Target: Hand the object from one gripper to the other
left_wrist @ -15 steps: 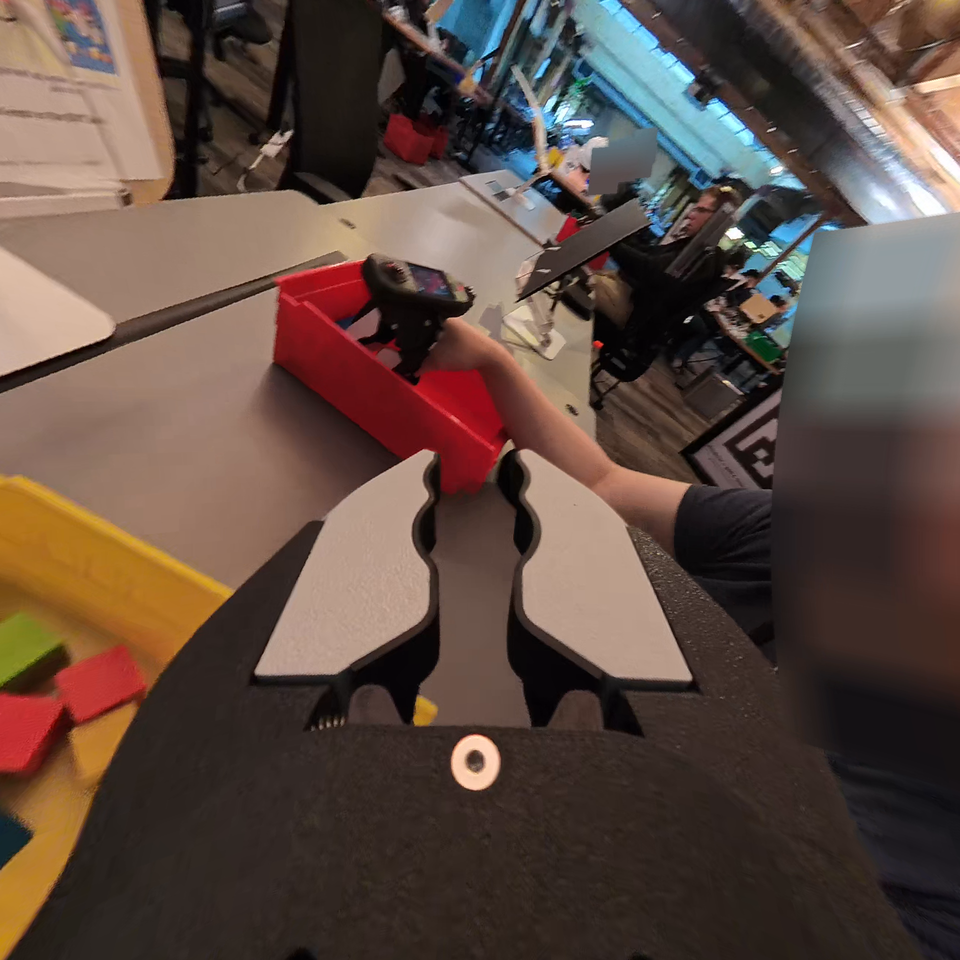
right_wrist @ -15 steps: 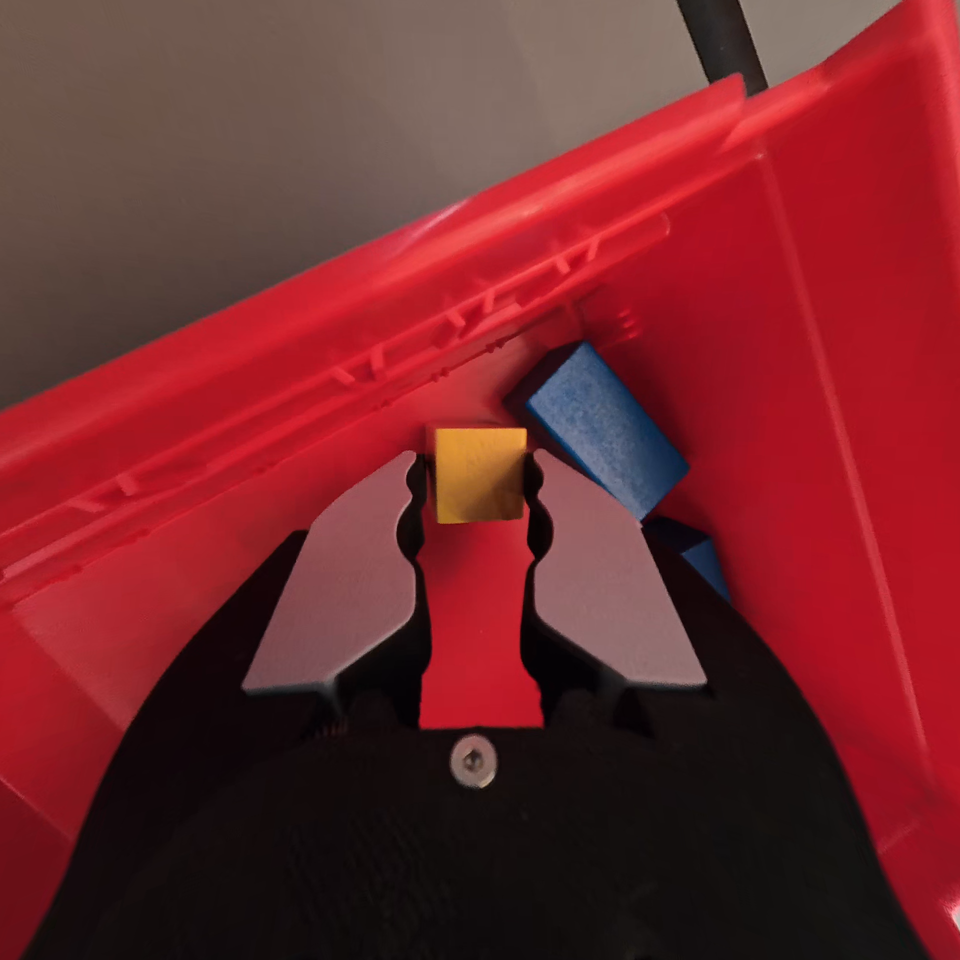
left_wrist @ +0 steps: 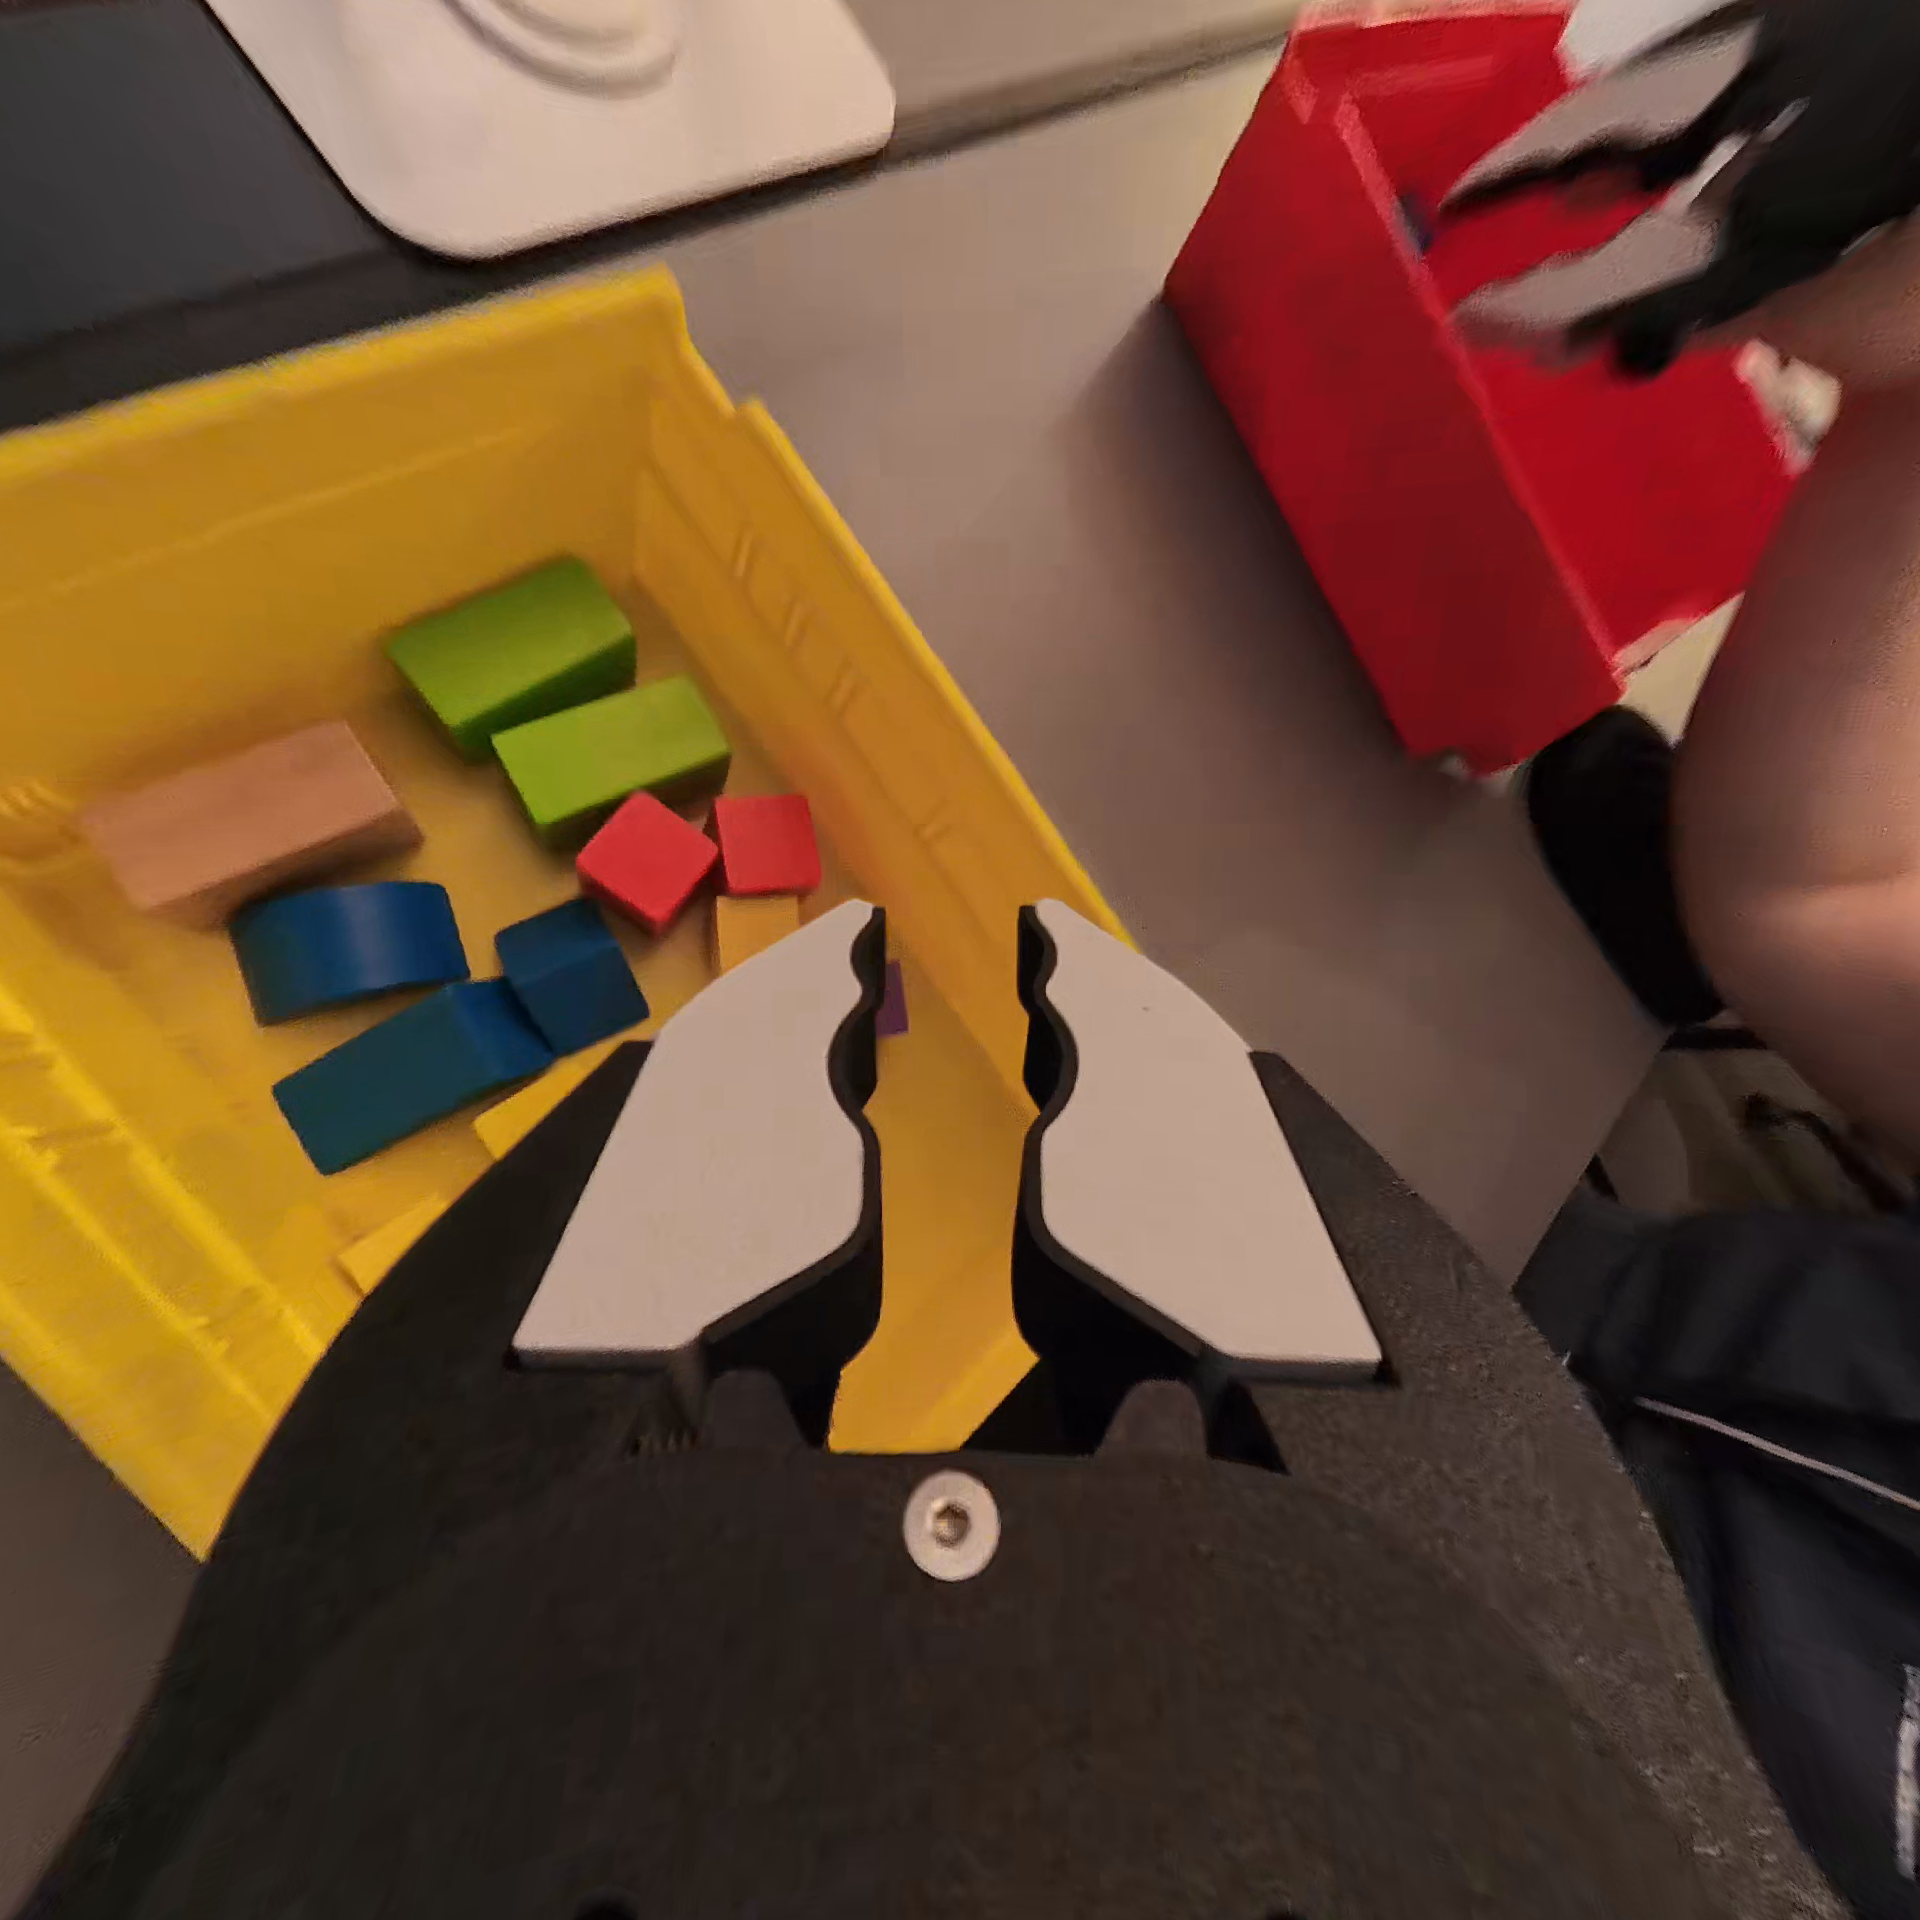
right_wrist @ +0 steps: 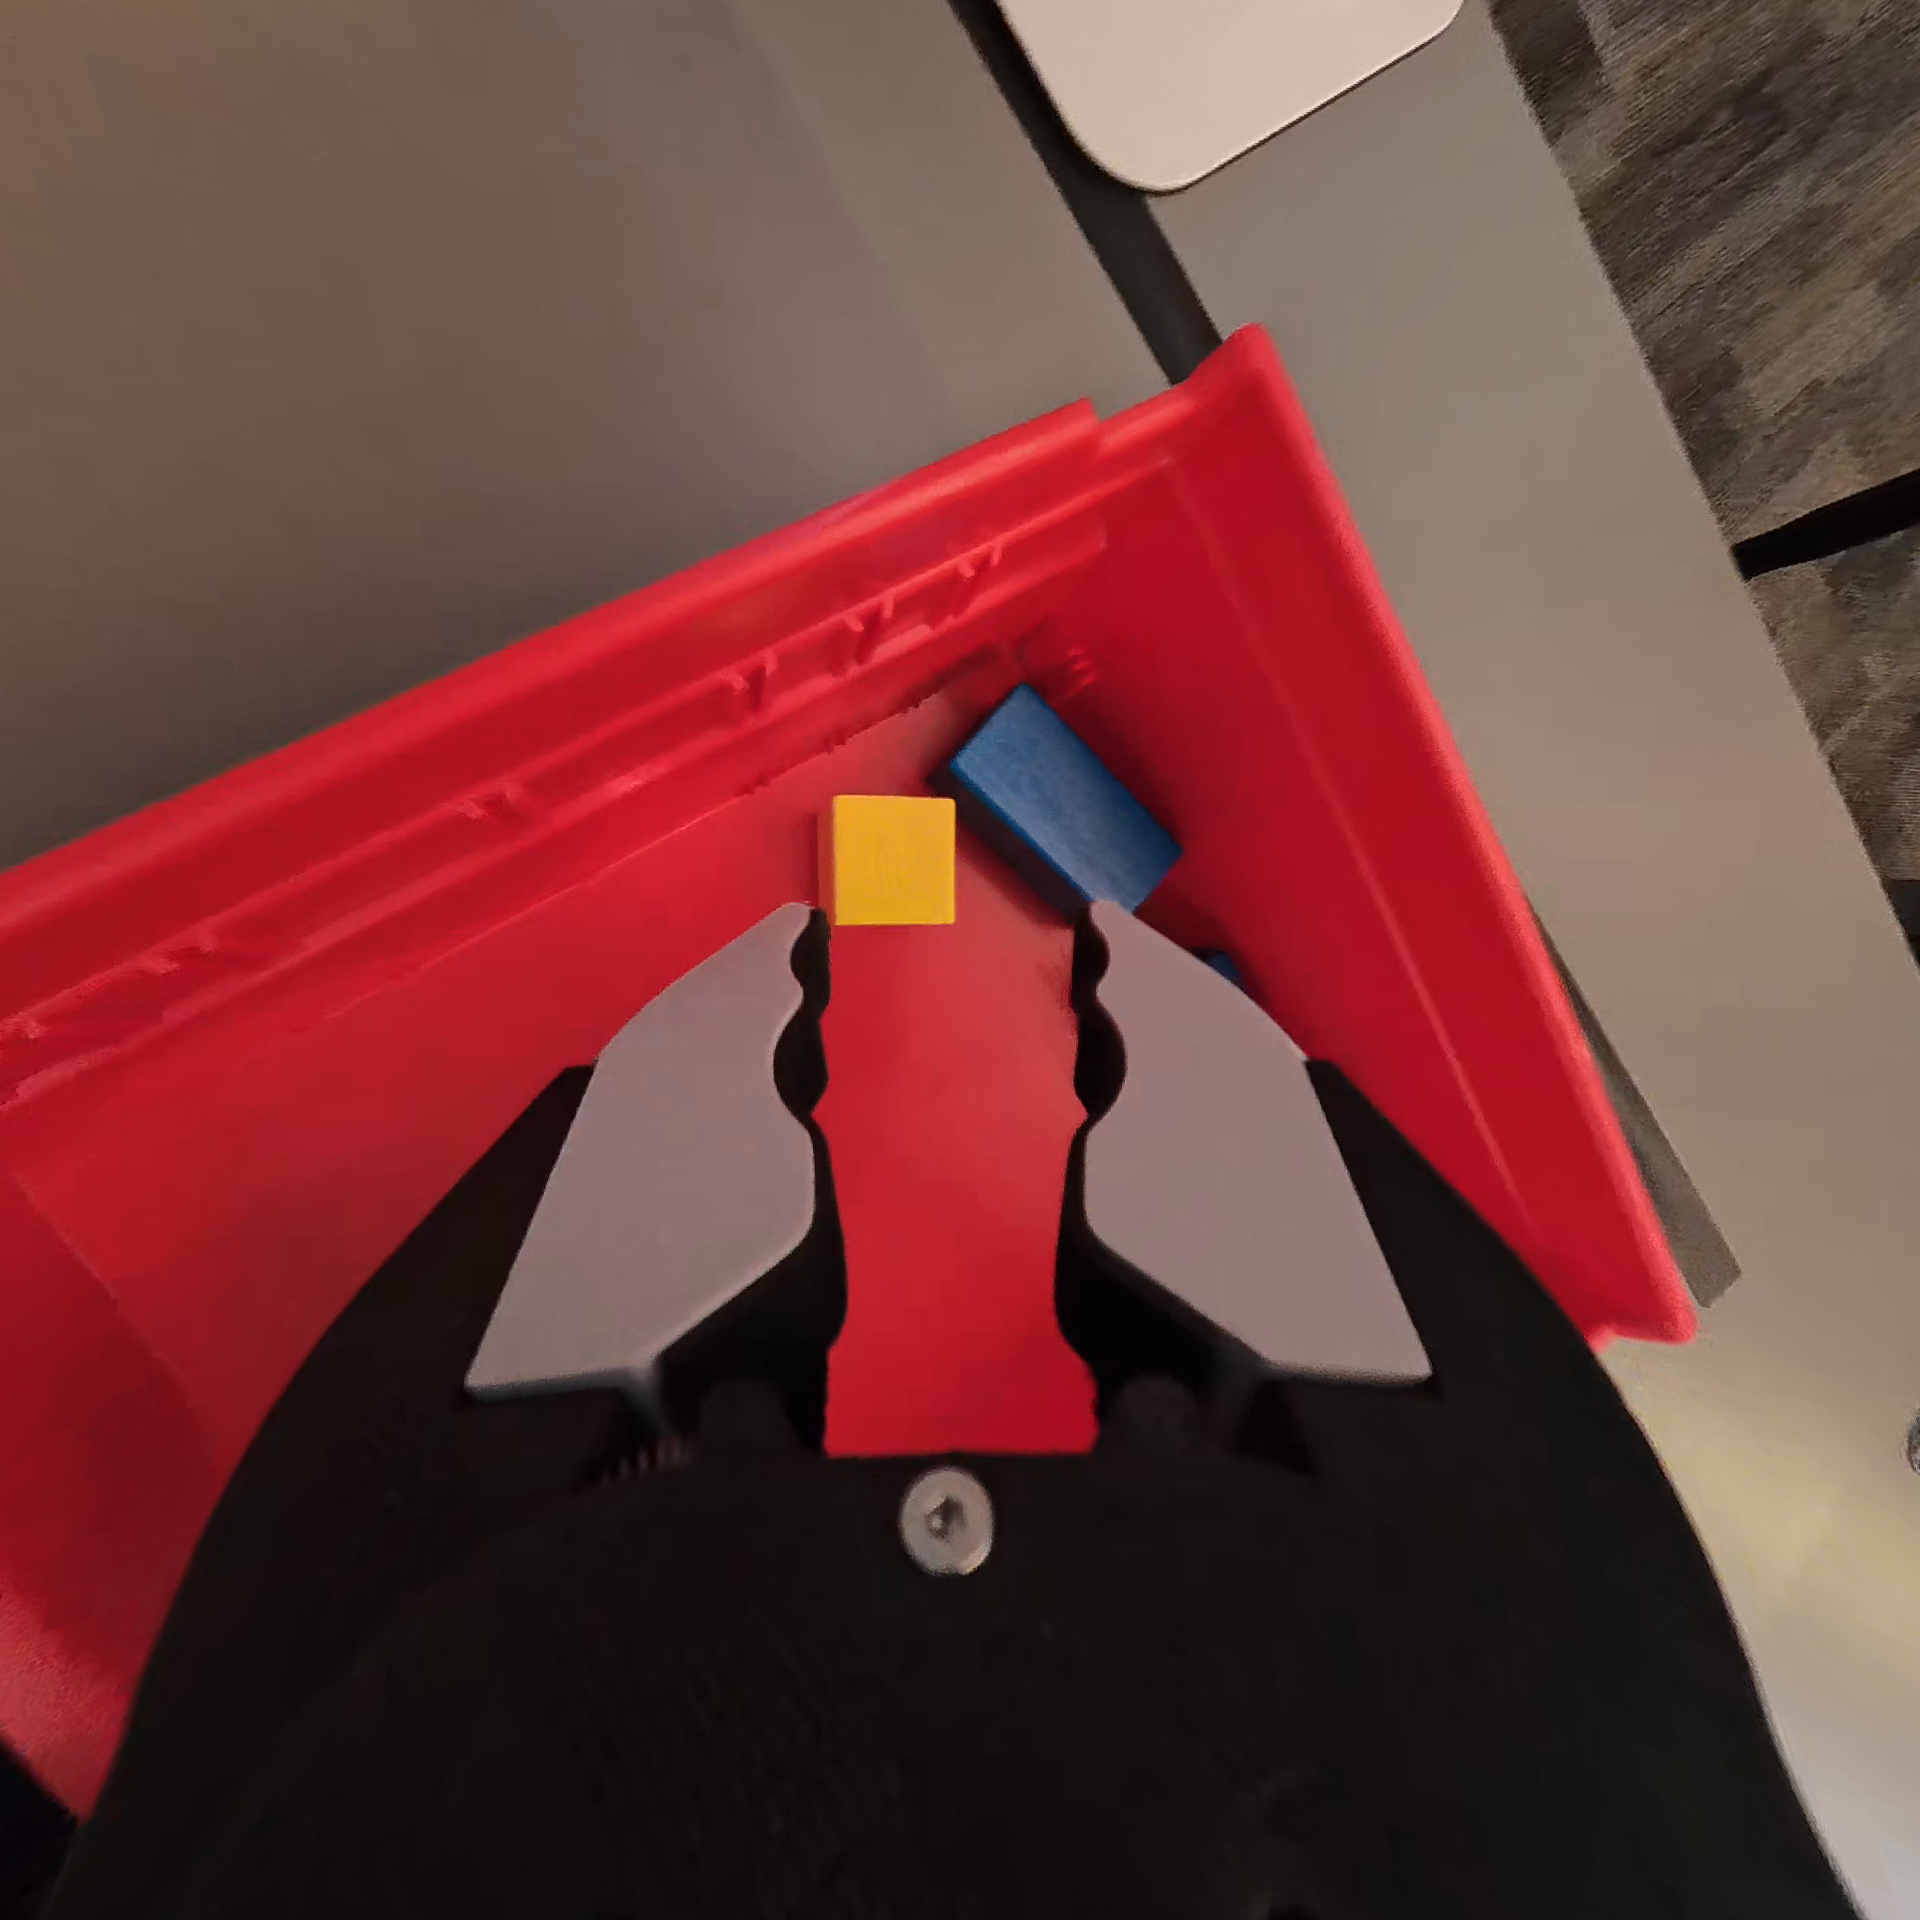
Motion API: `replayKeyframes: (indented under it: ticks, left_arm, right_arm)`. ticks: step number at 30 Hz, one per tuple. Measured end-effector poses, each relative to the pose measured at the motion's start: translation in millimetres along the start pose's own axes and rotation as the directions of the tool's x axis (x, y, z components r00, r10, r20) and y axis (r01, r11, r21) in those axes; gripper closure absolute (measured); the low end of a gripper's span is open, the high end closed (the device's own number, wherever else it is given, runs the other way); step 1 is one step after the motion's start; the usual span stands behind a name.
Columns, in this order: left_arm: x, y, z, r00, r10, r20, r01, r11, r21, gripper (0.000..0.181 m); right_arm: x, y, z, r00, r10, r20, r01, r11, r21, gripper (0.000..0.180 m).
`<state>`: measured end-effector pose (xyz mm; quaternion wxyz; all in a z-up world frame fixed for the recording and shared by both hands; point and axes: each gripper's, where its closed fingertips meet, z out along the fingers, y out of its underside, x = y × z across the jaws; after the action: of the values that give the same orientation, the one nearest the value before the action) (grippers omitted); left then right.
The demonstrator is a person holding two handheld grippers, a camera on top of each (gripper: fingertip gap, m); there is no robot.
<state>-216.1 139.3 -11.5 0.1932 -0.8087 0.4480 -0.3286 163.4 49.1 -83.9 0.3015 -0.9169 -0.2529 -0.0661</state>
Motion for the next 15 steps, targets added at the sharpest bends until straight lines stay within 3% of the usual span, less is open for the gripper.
replayKeyframes:
  ticks: [4, 9, 12, 15]
  left_arm:
    - [-11, 31, 28, 0.997, 0.008, 0.071, 0.007, 0.977, -0.212, 0.154]
    - [-11, 63, 61, 0.992, -0.106, 0.066, 0.124, 0.902, -0.414, 0.155]
    - [-11, 73, 73, 0.987, -0.148, 0.067, 0.162, 0.864, -0.477, 0.155]
    - [-23, 77, 74, 0.981, -0.116, 0.158, 0.180, 0.849, -0.497, 0.152]
  right_arm:
    - [4, -3, -14, 1.000, 0.003, -0.019, -0.002, 1.000, 0.031, 0.134]
    - [6, 5, -19, 1.000, 0.007, -0.019, -0.007, 1.000, 0.015, 0.133]
    - [6, 7, -20, 1.000, 0.014, -0.012, -0.014, 1.000, 0.012, 0.133]
    - [5, 7, -20, 1.000, 0.005, -0.012, -0.005, 1.000, 0.006, 0.133]
